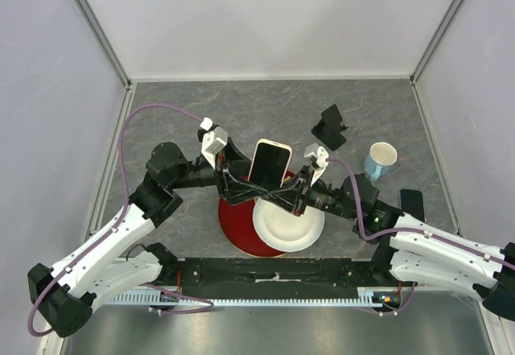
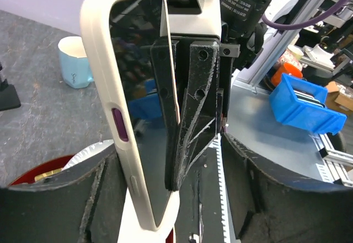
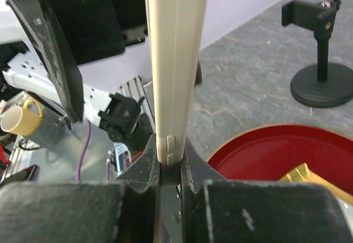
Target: Place the phone on the phone stand
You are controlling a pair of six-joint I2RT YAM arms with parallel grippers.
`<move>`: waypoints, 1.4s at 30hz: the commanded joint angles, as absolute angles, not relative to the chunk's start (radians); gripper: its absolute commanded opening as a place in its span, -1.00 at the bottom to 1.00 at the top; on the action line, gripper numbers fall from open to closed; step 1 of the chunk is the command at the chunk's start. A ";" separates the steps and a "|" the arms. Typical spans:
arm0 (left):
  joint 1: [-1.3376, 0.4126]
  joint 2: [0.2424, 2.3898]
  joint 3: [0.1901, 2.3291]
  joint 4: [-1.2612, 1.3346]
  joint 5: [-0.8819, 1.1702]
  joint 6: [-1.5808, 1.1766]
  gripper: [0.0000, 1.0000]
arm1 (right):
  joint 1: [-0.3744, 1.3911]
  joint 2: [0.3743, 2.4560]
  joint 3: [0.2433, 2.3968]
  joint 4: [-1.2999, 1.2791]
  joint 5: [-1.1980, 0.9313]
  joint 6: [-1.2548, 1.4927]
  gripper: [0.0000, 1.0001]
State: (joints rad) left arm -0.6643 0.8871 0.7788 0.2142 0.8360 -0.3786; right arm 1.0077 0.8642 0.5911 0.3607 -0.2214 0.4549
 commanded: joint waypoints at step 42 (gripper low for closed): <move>-0.663 0.976 0.830 0.235 1.077 -0.426 0.01 | 1.006 0.798 0.686 0.051 -0.396 0.279 -1.00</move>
